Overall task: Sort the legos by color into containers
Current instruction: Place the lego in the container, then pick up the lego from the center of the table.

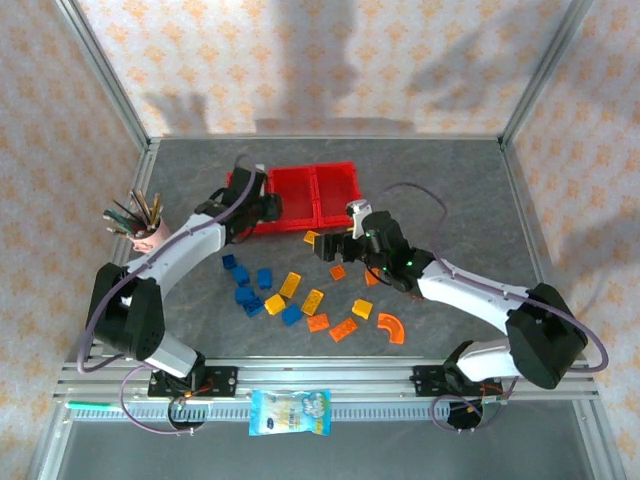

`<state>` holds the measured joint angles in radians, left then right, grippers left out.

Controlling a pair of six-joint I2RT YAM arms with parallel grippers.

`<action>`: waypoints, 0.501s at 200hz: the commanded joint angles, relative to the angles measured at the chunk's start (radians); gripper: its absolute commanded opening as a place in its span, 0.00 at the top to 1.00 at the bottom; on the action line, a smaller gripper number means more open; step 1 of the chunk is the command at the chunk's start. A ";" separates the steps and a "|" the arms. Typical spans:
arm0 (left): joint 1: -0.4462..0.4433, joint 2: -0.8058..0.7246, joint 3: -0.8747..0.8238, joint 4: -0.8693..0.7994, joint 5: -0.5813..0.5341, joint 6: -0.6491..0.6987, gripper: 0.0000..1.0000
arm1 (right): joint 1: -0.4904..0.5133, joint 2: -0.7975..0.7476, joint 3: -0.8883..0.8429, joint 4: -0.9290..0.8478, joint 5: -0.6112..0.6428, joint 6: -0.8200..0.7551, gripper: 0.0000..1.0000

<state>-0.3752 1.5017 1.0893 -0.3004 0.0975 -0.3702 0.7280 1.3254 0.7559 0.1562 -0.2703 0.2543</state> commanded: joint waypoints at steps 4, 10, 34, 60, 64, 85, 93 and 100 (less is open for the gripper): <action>-0.068 -0.055 -0.066 -0.062 -0.010 -0.030 0.56 | 0.005 -0.045 -0.054 -0.055 -0.047 0.048 0.00; -0.084 -0.062 -0.080 -0.071 -0.014 -0.036 0.56 | 0.005 -0.052 -0.069 -0.052 -0.053 0.058 0.00; -0.148 -0.070 -0.138 -0.107 -0.018 -0.043 0.54 | 0.005 -0.080 -0.130 -0.042 -0.076 0.074 0.00; -0.189 -0.066 -0.190 -0.117 -0.024 -0.071 0.52 | 0.005 -0.098 -0.191 -0.026 -0.072 0.090 0.00; -0.193 -0.065 -0.197 -0.117 -0.024 -0.075 0.52 | 0.006 -0.098 -0.198 -0.026 -0.072 0.091 0.00; -0.224 -0.045 -0.210 -0.121 0.007 -0.066 0.51 | 0.005 -0.097 -0.225 -0.017 -0.069 0.105 0.00; -0.241 -0.033 -0.208 -0.128 0.001 -0.060 0.50 | 0.005 -0.097 -0.234 -0.011 -0.068 0.110 0.00; -0.253 -0.023 -0.208 -0.131 -0.008 -0.057 0.50 | 0.005 -0.098 -0.243 -0.006 -0.068 0.113 0.00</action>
<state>-0.5903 1.4506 0.8864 -0.3985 0.0967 -0.4217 0.7280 1.2537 0.5373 0.1272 -0.3347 0.3393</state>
